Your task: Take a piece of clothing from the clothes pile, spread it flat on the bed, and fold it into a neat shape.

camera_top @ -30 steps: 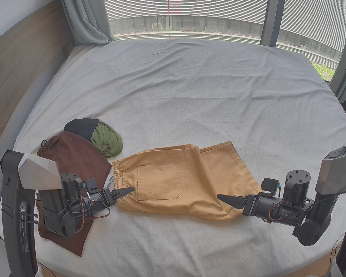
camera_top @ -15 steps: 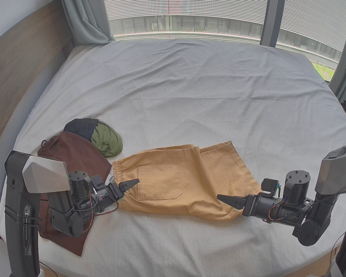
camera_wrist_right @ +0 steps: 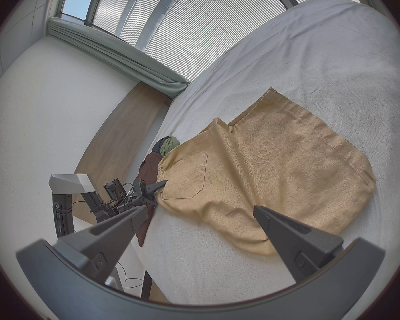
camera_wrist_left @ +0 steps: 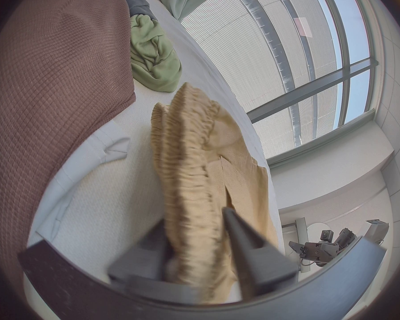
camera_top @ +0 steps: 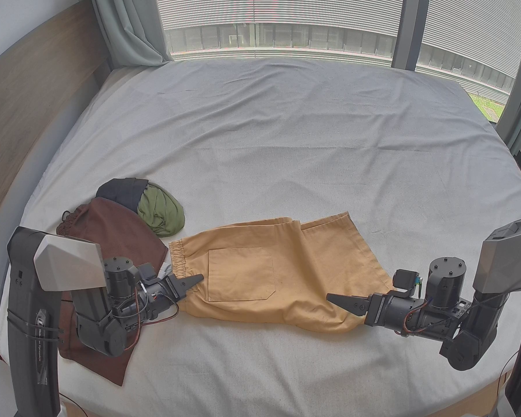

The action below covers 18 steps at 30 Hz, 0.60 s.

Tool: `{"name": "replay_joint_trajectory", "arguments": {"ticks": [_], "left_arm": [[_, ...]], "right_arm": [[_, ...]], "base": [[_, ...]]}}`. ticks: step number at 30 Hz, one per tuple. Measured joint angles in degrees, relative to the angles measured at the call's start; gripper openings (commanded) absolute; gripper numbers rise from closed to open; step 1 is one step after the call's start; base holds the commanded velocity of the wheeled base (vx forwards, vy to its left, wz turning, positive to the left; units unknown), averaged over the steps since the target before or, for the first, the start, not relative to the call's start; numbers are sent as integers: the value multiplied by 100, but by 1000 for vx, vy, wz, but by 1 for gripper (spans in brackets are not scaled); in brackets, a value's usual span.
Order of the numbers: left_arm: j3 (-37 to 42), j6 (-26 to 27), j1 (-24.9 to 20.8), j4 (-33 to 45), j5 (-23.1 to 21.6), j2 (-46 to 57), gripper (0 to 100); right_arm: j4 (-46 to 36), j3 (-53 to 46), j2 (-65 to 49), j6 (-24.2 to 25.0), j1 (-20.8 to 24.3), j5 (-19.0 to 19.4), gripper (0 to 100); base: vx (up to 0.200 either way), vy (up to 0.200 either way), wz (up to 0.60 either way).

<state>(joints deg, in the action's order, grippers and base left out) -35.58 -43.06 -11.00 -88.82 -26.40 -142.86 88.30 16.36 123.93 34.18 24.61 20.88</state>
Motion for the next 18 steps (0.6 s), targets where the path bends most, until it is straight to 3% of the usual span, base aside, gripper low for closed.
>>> {"name": "replay_joint_trajectory", "arguments": {"ticks": [18], "left_arm": [[179, 26, 89, -11, -37, 579, 0]], "right_arm": [[9, 52, 101, 2, -39, 0, 100]], "base": [[0, 0, 0]]}}
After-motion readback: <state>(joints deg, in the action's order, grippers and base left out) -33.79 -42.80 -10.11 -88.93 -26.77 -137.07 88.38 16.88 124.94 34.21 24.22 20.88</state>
